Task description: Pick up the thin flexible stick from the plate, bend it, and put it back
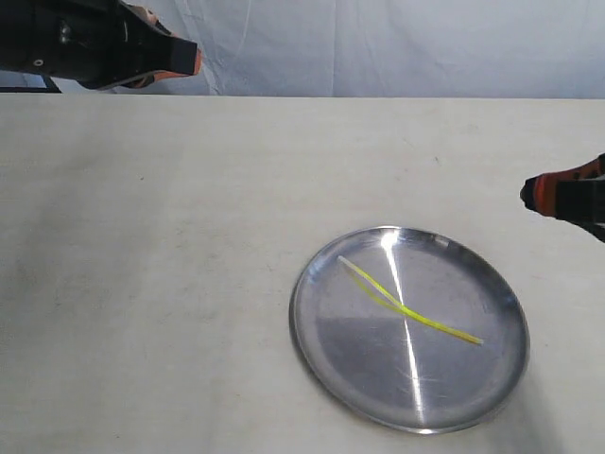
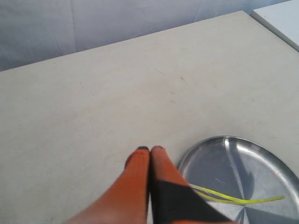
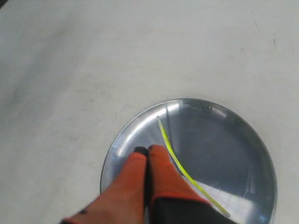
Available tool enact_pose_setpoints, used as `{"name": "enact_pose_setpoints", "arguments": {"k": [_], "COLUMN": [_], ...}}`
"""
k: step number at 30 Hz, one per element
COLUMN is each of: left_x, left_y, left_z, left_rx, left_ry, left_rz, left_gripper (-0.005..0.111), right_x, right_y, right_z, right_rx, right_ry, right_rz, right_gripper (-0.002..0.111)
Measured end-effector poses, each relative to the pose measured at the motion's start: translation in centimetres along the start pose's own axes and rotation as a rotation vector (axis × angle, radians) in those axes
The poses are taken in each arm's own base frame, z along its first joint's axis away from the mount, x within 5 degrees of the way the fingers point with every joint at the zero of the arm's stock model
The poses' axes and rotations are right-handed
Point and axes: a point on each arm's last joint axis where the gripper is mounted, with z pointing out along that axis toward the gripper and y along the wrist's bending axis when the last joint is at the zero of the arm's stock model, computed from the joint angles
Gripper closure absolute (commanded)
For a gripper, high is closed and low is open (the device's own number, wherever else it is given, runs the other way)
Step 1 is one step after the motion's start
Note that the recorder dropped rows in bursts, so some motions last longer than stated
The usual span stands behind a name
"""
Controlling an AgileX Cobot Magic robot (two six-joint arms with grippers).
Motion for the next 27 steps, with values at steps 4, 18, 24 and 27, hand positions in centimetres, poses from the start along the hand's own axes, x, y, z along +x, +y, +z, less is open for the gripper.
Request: {"name": "enact_pose_setpoints", "arguments": {"k": [4, 18, 24, 27], "left_x": [0.0, 0.0, 0.0, 0.0], "left_y": [0.0, 0.0, 0.0, 0.0], "left_z": [0.0, 0.0, 0.0, 0.0], "left_rx": [-0.001, -0.001, -0.001, -0.001], "left_ry": [-0.001, -0.001, -0.001, -0.001], "left_rz": [0.0, 0.0, 0.0, 0.0], "left_gripper": [0.107, 0.107, 0.107, 0.107], "right_x": [0.1, 3.2, 7.2, 8.6], "right_y": [0.6, -1.4, -3.6, -4.1], "right_z": [-0.9, -2.7, -1.7, -1.5], "right_rx": [-0.023, 0.185, 0.333, 0.368], "right_ry": [-0.038, -0.449, -0.401, -0.402], "right_rz": [0.001, -0.031, -0.026, -0.052], "right_gripper": [0.108, 0.108, 0.108, 0.108]}}
